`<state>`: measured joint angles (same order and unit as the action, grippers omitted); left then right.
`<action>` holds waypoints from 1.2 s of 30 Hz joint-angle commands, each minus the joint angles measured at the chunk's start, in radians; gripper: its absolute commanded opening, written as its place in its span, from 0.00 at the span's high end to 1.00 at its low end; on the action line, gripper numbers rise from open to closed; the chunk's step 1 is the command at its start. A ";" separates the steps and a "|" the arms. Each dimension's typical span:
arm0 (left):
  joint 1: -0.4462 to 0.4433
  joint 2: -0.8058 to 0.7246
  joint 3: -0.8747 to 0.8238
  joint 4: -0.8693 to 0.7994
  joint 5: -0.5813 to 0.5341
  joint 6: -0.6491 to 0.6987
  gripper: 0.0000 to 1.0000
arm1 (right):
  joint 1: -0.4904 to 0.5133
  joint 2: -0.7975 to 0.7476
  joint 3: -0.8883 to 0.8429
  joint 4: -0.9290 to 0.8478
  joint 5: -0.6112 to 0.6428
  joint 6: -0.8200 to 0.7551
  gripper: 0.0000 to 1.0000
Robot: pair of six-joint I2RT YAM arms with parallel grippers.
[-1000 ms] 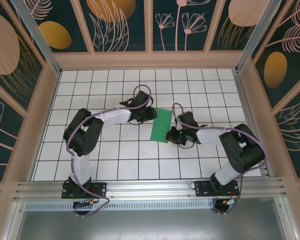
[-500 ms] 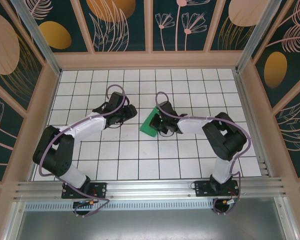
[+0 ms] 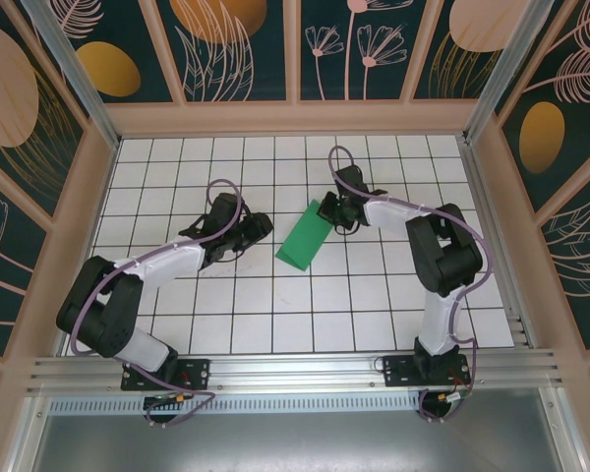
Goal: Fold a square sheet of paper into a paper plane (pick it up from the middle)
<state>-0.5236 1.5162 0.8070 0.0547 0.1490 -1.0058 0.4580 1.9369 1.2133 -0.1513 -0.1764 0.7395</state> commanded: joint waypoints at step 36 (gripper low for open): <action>-0.270 0.189 -0.043 0.285 0.060 -0.236 0.98 | 0.084 -0.363 -0.553 0.383 -0.250 0.081 1.00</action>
<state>-0.7879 1.6821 0.7246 0.3046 0.2016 -1.2255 0.5331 1.5734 0.6735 0.1581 -0.3756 0.8524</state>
